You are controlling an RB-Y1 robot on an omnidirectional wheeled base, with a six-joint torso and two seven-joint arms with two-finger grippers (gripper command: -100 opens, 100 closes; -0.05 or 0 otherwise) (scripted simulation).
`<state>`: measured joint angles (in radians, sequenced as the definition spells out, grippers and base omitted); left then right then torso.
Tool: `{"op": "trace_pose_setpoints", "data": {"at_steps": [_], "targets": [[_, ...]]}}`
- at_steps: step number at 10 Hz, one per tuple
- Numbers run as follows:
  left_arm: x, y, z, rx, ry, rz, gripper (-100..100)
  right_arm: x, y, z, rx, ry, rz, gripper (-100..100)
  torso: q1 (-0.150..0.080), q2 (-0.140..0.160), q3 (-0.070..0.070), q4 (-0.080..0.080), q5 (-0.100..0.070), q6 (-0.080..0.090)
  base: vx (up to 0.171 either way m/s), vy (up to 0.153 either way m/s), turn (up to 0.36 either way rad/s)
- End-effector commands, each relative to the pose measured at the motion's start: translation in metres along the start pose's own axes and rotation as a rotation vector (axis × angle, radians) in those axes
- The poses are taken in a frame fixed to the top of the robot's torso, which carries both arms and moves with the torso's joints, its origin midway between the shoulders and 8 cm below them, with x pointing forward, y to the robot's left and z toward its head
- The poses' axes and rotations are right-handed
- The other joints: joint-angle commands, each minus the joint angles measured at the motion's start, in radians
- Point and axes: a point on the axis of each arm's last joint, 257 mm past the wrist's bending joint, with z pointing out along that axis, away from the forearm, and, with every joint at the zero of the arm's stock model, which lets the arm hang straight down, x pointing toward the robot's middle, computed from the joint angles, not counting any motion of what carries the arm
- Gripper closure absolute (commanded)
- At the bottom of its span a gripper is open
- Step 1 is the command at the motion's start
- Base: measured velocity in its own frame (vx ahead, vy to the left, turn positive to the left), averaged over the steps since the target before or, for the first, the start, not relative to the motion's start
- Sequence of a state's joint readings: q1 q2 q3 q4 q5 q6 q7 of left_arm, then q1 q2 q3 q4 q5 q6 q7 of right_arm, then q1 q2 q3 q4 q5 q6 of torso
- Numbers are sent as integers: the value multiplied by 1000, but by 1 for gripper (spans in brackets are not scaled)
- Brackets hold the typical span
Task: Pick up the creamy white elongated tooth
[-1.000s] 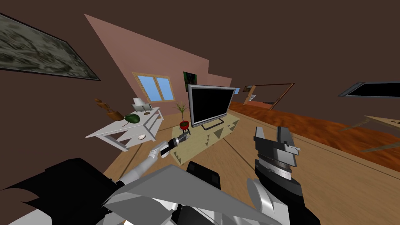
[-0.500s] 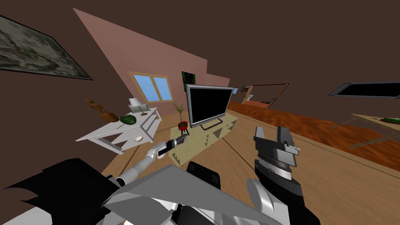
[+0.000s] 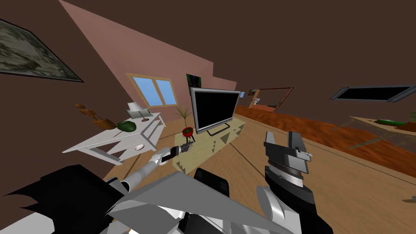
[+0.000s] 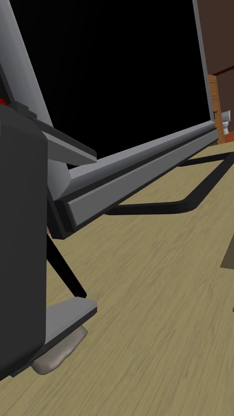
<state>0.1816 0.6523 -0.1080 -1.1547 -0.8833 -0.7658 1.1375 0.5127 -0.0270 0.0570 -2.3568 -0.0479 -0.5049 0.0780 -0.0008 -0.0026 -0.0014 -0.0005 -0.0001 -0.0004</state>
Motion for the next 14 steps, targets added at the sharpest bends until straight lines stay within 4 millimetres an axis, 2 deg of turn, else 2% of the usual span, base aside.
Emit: {"op": "trace_pose_setpoints", "data": {"at_steps": [1,2,5,6,9,10,12,13,14], "targets": [[-2,12,-4,-22,-4,-12,-100,0,0,0,0,0,0,0,0,0,0,0,0,0,14,-5,7],[-8,31,-14,-80,8,-17,-100,0,0,0,0,0,0,0,0,1,1,0,0,0,31,-16,-84],[-15,57,-29,-153,9,-36,-100,0,0,0,0,0,0,0,0,-1,0,0,0,0,41,-14,-68],[-22,72,-40,-206,17,-41,-100,0,0,0,0,0,0,0,-1,-1,0,0,0,0,60,-20,-88],[-30,94,-57,-273,16,-60,-100,0,0,0,0,0,0,0,-1,-1,-1,0,0,0,52,-21,-71],[-36,109,-73,-327,17,-73,-100,0,0,0,0,0,0,0,-1,-1,-1,0,0,0,79,-30,-78],[-37,116,-77,-342,10,-86,-100,0,0,0,0,0,0,0,-1,-2,-1,0,0,0,41,-15,-27],[-42,126,-90,-385,15,-93,-100,0,0,0,0,0,0,0,-1,0,0,0,0,0,44,-18,-95],[-42,128,-91,-388,13,-96,-100,0,0,0,0,0,0,0,-1,0,0,0,0,0,53,-14,-58]]}}
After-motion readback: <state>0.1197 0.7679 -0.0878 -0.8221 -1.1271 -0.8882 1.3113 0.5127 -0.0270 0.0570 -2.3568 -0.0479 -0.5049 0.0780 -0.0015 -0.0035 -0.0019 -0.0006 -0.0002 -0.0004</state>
